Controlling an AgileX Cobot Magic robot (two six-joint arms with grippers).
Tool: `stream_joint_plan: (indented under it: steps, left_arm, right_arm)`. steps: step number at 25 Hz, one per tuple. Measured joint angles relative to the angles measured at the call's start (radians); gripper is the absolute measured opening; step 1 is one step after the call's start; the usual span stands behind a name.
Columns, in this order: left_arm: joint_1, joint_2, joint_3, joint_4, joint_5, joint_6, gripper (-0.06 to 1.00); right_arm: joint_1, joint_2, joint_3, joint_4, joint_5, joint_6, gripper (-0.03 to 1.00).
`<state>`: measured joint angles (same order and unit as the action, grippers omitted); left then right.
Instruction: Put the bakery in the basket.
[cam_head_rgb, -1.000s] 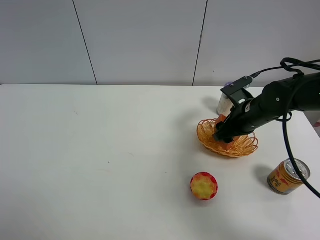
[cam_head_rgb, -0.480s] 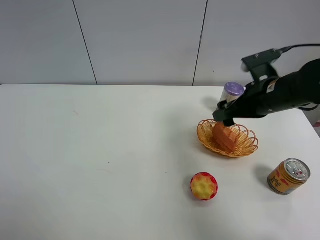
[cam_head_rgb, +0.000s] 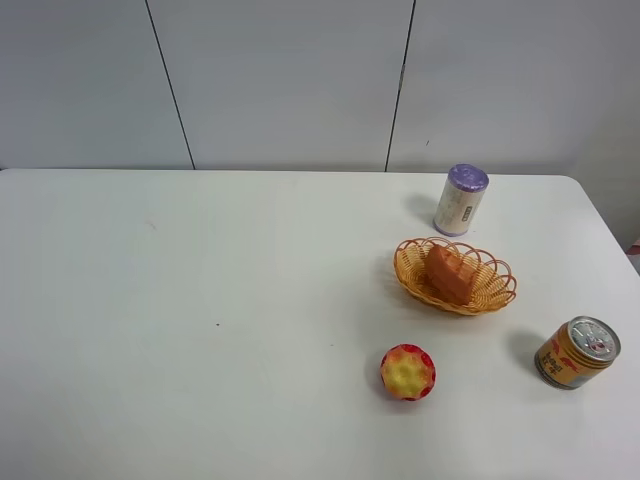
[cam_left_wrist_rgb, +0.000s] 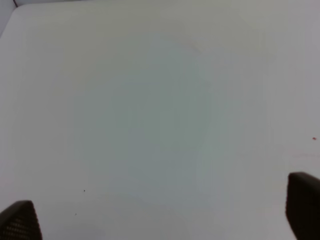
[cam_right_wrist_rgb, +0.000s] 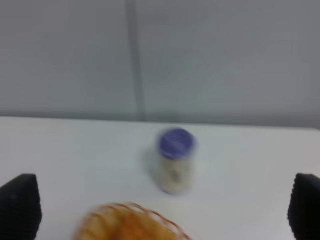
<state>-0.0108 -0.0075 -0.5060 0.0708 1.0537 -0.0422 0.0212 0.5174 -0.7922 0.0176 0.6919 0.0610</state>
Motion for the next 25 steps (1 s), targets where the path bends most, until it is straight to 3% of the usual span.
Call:
stream_joint_plan:
  steps: [4,8,14,25]
  left_arm:
    - [0.0,0.0,0.0,0.0,0.0,0.0,1.0]
    - [0.0,0.0,0.0,0.0,0.0,0.0,1.0]
    - [0.0,0.0,0.0,0.0,0.0,0.0,1.0]
    - [0.0,0.0,0.0,0.0,0.0,0.0,1.0]
  right_arm:
    - [-0.081,-0.232,0.103,-0.018,0.127,-0.03,0.99]
    - [-0.084,-0.407,0.214,-0.018,0.256,-0.025,0.99]
    - [-0.084,-0.519,0.296,-0.018,0.356,-0.017,0.99]
    - [-0.084,-0.519,0.313,-0.018,0.365,-0.017,0.99]
